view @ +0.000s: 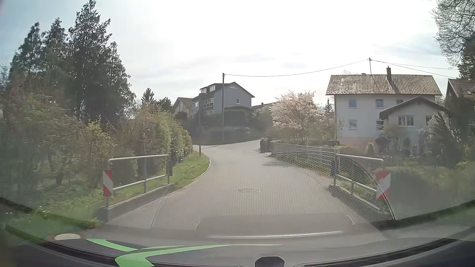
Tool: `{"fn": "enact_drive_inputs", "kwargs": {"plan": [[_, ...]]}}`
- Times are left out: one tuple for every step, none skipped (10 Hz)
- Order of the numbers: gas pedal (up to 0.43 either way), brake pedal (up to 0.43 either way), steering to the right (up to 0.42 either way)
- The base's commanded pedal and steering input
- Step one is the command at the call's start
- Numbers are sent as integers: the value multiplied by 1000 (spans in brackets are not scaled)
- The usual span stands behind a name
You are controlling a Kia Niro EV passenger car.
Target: Follow the waypoints while adhering to traffic rules and regulations
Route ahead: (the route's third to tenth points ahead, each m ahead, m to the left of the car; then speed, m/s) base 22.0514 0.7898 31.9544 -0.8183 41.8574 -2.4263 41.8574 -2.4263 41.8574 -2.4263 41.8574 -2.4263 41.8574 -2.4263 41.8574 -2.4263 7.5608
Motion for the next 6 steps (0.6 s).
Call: {"fn": "enact_drive_inputs", "kwargs": {"plan": [[0, 0, 26], [0, 0, 21], [0, 0, 16], [0, 0, 13], [0, 0, 13], [0, 0, 10]]}}
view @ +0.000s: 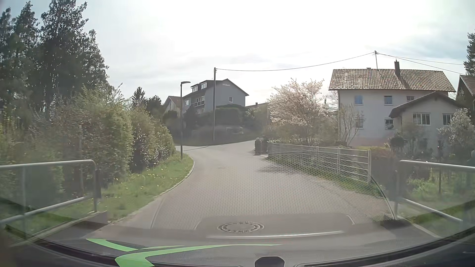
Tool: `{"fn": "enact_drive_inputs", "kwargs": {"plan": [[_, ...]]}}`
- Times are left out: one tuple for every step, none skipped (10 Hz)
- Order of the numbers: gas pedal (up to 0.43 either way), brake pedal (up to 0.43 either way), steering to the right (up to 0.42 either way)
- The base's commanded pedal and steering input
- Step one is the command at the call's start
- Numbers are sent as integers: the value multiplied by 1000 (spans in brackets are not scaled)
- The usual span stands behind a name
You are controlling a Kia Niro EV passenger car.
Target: Follow the waypoints while adhering to traffic rules and regulations
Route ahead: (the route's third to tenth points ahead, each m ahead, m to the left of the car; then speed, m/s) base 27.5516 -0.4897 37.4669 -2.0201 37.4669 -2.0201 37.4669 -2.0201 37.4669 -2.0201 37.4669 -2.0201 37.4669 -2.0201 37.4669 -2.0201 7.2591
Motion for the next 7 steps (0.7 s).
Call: {"fn": "enact_drive_inputs", "kwargs": {"plan": [[0, 0, 3], [98, 0, 1], [110, 0, 1], [110, 0, 1], [110, 0, 1], [110, 0, 0], [110, 0, -9]]}}
